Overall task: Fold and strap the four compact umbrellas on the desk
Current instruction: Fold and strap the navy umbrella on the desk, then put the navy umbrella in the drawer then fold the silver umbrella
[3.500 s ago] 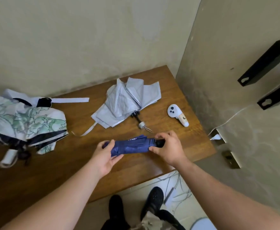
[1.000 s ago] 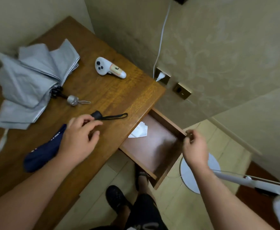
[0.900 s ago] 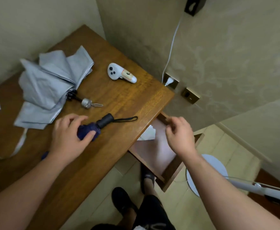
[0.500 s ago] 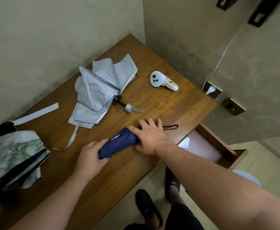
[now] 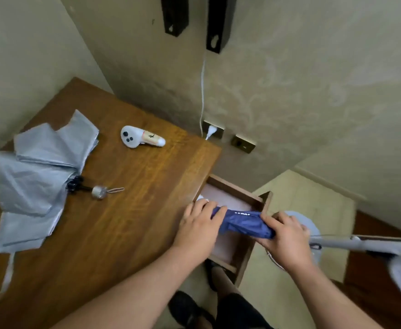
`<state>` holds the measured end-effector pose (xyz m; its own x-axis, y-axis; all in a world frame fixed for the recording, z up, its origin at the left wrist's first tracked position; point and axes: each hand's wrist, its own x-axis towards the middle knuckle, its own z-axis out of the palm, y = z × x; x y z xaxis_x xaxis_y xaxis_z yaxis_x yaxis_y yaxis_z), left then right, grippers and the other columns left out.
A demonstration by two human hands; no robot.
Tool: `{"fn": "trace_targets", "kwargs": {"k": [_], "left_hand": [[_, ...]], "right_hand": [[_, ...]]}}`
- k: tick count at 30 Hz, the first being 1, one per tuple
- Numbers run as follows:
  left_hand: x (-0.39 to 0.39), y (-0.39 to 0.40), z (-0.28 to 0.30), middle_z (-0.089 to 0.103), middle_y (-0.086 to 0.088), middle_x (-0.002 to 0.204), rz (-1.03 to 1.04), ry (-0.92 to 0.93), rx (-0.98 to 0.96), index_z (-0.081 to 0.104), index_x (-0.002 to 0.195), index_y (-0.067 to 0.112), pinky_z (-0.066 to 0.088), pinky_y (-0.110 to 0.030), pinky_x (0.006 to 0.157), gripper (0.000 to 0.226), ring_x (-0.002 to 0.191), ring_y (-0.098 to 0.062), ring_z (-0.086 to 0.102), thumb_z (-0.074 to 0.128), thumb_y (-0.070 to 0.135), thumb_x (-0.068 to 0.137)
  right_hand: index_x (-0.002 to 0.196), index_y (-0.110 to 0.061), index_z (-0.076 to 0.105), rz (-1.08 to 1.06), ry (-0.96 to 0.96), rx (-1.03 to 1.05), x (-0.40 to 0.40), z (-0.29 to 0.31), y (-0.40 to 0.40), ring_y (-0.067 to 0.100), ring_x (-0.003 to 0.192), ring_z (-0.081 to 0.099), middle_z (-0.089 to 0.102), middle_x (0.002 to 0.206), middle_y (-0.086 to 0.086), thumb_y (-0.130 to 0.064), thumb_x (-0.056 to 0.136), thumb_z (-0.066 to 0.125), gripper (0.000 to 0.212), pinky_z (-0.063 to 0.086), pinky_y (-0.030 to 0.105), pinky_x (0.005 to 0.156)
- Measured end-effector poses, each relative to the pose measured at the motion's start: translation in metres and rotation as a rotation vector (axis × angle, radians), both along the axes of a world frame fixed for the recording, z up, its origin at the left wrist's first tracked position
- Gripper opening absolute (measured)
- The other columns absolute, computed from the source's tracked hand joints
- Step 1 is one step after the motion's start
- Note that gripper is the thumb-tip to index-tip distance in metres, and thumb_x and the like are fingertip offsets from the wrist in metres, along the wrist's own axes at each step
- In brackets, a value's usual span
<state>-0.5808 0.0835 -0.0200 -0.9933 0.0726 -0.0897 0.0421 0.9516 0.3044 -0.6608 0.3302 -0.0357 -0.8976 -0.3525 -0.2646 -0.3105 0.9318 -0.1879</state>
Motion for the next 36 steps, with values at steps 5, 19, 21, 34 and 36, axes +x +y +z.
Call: {"fn": "trace_targets", "kwargs": {"k": [5,19,21,34,36], "left_hand": [[-0.023,0.046,-0.034,0.026,-0.011,0.165,-0.110,-0.229,-0.046,0.029,0.160,0.018,0.021,-0.052,0.126,0.076,0.151,-0.035,0.024,0.062,0.011,0.091],[-0.041,0.023,-0.133,-0.010,0.001,0.174,0.482,-0.648,0.158,-0.006,0.165,0.034,0.014,-0.049,0.127,0.101,0.159,-0.033,-0.005,0.059,0.014,0.091],[-0.050,0.023,-0.142,0.001,-0.002,0.174,0.480,-0.666,0.223,-0.004,0.166,0.034,0.018,-0.048,0.128,0.099,0.159,-0.032,0.006,0.058,0.010,0.091],[0.051,-0.058,0.014,0.066,0.018,0.111,0.567,-0.186,0.641,0.074,0.117,0.033,0.051,-0.014,0.090,0.037,0.100,0.001,0.066,0.064,0.005,0.095],[0.088,-0.099,0.037,0.062,0.022,0.113,0.695,-0.234,0.572,0.069,0.114,0.044,0.053,-0.019,0.094,0.036,0.099,0.003,0.065,0.066,0.012,0.097]], "right_hand": [[0.130,-0.054,0.057,-0.139,-0.102,0.201,0.003,-0.014,0.003,0.024,0.102,0.056,0.057,0.100,-0.010,-0.078,0.077,0.063,0.058,0.035,0.039,0.076],[0.148,-0.044,0.047,-0.126,-0.402,0.033,-0.059,-0.139,-0.099,0.035,0.124,0.041,0.048,0.134,0.007,-0.042,0.095,0.067,0.058,0.034,0.047,0.102],[0.152,-0.039,0.045,-0.162,-0.418,-0.005,-0.061,-0.152,-0.093,0.037,0.124,0.041,0.047,0.138,0.009,-0.037,0.096,0.066,0.060,0.034,0.046,0.107],[0.134,-0.028,0.066,-0.213,-0.321,-0.529,-0.027,-0.025,-0.128,0.012,0.105,0.061,0.064,0.117,-0.007,-0.009,0.091,0.063,0.047,0.045,0.025,0.093],[0.130,-0.030,0.070,-0.116,-0.307,-0.564,-0.021,0.006,-0.160,0.013,0.107,0.061,0.067,0.116,-0.008,-0.009,0.091,0.061,0.045,0.050,0.032,0.096]]}}
